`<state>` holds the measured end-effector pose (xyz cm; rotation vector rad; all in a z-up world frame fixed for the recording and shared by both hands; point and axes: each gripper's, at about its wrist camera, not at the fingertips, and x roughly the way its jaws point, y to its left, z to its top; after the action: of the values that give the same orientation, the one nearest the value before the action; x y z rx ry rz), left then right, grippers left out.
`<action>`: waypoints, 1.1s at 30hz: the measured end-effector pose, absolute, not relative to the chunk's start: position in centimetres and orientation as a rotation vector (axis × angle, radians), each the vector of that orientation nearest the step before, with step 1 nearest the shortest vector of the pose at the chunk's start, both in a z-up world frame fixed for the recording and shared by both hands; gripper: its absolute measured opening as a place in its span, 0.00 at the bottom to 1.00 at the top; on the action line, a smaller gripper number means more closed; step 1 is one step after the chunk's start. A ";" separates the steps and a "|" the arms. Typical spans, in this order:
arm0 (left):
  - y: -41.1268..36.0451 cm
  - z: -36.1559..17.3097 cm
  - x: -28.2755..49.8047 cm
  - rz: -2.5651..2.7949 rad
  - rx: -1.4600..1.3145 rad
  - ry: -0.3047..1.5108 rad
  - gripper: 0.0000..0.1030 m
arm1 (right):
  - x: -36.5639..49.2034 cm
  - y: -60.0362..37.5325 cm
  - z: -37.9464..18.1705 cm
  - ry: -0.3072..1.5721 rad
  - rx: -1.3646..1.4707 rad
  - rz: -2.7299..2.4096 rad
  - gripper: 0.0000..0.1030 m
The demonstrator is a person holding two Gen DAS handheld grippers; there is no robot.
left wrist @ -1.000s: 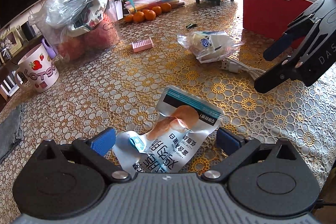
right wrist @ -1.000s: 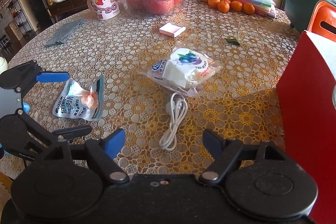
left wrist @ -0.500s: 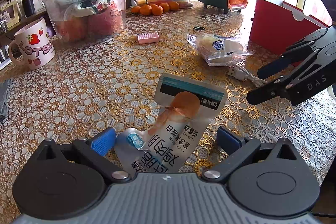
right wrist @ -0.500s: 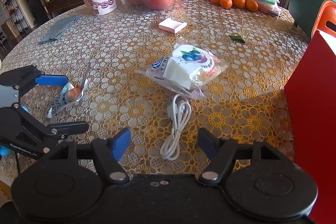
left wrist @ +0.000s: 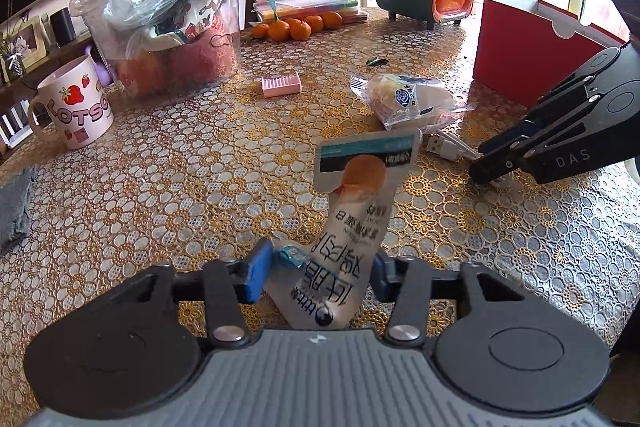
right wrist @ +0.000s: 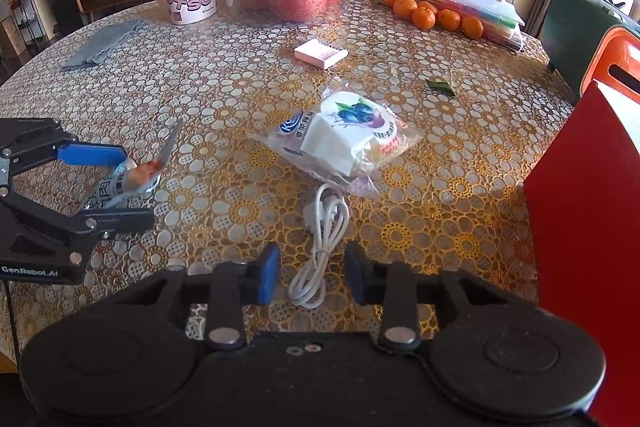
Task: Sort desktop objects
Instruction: 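Grasp the white drink pouch with the left tool while the right tool grasps the white cable, then lift the drink pouch and cable and carry them over the box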
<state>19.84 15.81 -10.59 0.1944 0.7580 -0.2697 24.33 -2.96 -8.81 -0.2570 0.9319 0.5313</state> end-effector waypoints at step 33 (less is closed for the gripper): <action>7.4 -8.5 15.5 -0.230 0.102 0.739 0.16 | 19.9 -12.8 -5.7 0.921 -0.023 0.566 0.10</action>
<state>15.54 7.41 -8.49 0.1017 0.7388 -0.2305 19.91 -12.81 -5.67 -0.0226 0.9213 0.5662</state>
